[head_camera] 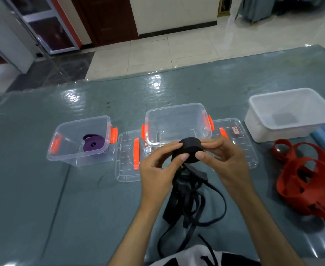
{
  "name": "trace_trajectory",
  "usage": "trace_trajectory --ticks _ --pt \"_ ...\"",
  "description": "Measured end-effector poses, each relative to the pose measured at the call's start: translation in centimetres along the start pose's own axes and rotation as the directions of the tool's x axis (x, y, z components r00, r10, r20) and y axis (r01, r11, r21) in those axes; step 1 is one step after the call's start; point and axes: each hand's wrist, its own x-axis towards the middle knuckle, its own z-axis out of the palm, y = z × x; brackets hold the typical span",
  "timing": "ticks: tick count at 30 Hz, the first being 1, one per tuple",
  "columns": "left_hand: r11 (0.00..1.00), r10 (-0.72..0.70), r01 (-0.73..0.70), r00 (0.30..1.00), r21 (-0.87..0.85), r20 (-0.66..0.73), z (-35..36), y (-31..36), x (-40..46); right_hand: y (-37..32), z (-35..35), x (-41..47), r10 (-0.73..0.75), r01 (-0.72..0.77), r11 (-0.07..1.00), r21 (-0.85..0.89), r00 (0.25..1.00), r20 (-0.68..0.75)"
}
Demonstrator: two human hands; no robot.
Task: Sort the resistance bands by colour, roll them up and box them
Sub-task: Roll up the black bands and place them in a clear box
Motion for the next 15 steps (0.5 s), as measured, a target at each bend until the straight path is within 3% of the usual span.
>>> trace_trajectory --ticks 3,10,15 --pt "0.999 -0.025 0.024 1.000 -0.033 -0.013 0.2 -0.2 -0.5 -0.1 -0.1 0.0 -0.016 0.016 1.000 -0.003 1.000 -0.016" --pt "0.998 0.060 -0.062 0.992 0.018 0.112 -0.4 0.3 0.4 -0.7 -0.4 -0.2 -0.092 0.092 0.995 0.045 0.996 -0.001" --pt "0.991 0.131 -0.129 0.990 -0.040 0.049 0.5 2.0 0.8 -2.1 -0.1 0.4 -0.079 0.080 0.996 0.036 0.996 -0.028"
